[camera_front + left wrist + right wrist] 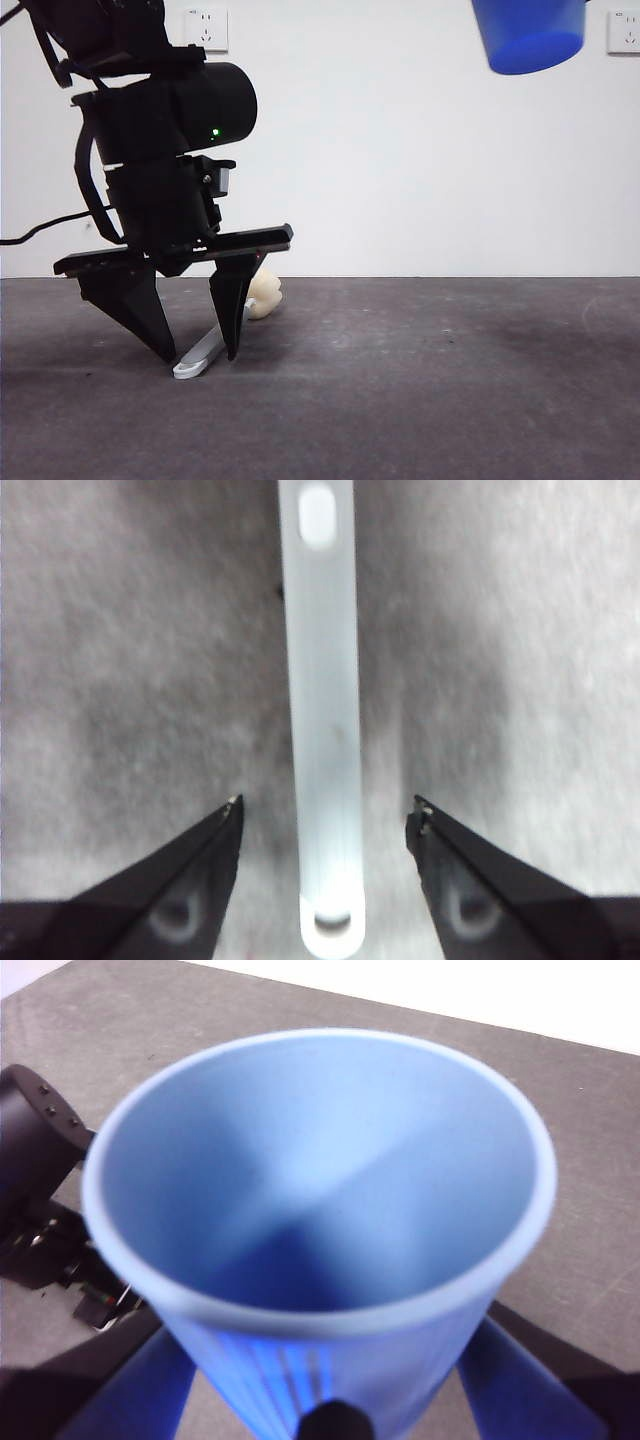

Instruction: Pick up the cup brush,pick up the cup,insert the brush into the cup,clean the cup,put the cup brush back,put the cup back to the fixed position on the table

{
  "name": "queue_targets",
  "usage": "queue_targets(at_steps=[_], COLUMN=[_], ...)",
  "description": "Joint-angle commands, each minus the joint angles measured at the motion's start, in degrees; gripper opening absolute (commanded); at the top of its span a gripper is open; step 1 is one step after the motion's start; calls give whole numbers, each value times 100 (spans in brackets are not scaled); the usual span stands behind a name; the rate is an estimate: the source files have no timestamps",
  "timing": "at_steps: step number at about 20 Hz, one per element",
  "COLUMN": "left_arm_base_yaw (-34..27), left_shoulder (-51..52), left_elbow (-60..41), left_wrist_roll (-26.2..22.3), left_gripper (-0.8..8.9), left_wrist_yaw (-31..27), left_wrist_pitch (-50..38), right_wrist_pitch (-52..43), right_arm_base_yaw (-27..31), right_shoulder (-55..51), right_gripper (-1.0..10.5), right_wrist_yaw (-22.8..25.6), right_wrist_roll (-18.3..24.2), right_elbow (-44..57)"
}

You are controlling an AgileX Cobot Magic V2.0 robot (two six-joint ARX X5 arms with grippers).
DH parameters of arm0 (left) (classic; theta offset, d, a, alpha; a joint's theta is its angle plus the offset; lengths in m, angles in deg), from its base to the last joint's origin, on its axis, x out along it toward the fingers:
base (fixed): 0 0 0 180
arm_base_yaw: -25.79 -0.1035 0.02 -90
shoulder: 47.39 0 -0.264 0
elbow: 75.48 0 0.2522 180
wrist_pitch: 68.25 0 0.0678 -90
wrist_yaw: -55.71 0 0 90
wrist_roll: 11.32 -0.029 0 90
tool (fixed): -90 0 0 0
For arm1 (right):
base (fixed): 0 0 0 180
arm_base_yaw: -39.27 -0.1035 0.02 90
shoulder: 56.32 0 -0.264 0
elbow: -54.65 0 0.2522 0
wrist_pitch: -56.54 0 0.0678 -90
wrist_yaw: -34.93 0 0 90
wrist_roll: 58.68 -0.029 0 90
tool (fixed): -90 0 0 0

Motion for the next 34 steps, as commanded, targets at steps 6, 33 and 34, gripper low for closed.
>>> queue_targets(at_steps=[6, 33, 34], left_arm_base_yaw=[15, 17, 17], left_shoulder=[1497, 4371, 4374], left_elbow=[-31, -31, -31], left_wrist_roll=[-1141, -1445, -1445], left_gripper=[284, 284, 284], left_wrist_yaw=[83, 70, 68], left_wrist_pitch=[479, 1486, 1493], right_wrist_pitch=[-1589, -8063, -8026], right_arm_base_yaw=[448, 1683, 1683], right_shoulder=[1331, 5075, 5080], right_gripper=[-17, -16, -16], right_wrist_yaw=[-455, -1659, -1652], right_wrist_roll=[-52, 463, 466], right_elbow=[264, 2503, 2503])
